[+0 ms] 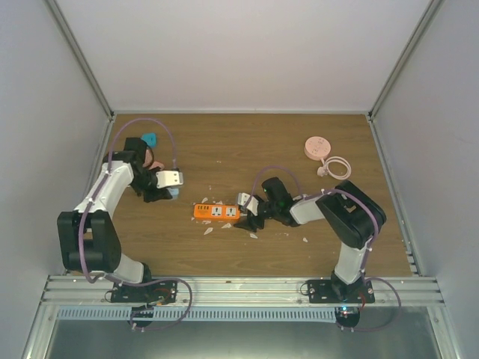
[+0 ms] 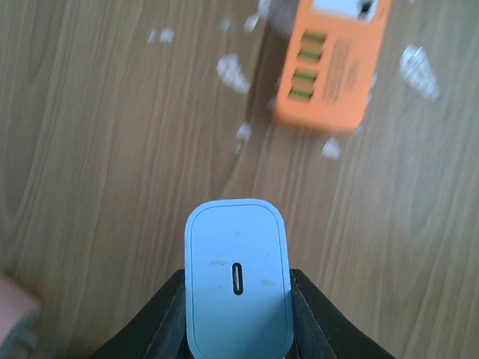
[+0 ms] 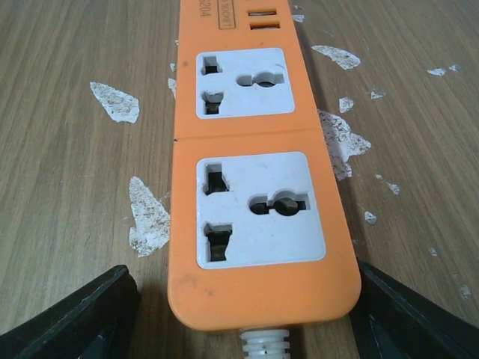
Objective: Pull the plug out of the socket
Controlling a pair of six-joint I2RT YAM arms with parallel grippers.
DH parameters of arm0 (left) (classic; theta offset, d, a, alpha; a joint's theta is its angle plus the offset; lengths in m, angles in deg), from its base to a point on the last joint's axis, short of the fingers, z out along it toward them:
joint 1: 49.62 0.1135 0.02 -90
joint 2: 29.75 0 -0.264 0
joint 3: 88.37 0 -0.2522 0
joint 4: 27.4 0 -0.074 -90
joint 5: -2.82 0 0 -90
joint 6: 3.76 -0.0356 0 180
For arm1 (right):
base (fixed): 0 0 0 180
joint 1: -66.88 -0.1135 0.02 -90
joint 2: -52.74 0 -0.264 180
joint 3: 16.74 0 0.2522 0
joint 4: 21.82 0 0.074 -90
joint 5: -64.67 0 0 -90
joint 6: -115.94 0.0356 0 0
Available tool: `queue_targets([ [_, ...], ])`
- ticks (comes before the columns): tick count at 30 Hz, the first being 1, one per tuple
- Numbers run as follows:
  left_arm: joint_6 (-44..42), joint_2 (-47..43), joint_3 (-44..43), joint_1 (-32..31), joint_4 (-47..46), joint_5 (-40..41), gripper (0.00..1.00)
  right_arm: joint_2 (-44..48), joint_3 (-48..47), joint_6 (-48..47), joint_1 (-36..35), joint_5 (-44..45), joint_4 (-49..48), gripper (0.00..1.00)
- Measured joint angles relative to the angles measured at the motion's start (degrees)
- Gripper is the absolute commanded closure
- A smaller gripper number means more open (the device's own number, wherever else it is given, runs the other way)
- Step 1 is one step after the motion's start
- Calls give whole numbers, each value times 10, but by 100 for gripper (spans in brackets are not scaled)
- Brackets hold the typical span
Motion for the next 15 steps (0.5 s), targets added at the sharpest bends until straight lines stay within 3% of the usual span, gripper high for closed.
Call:
queue_targets([
  [15,-53,40,-10,93,24,265,78,40,-17,-1,0,-2,59,17],
])
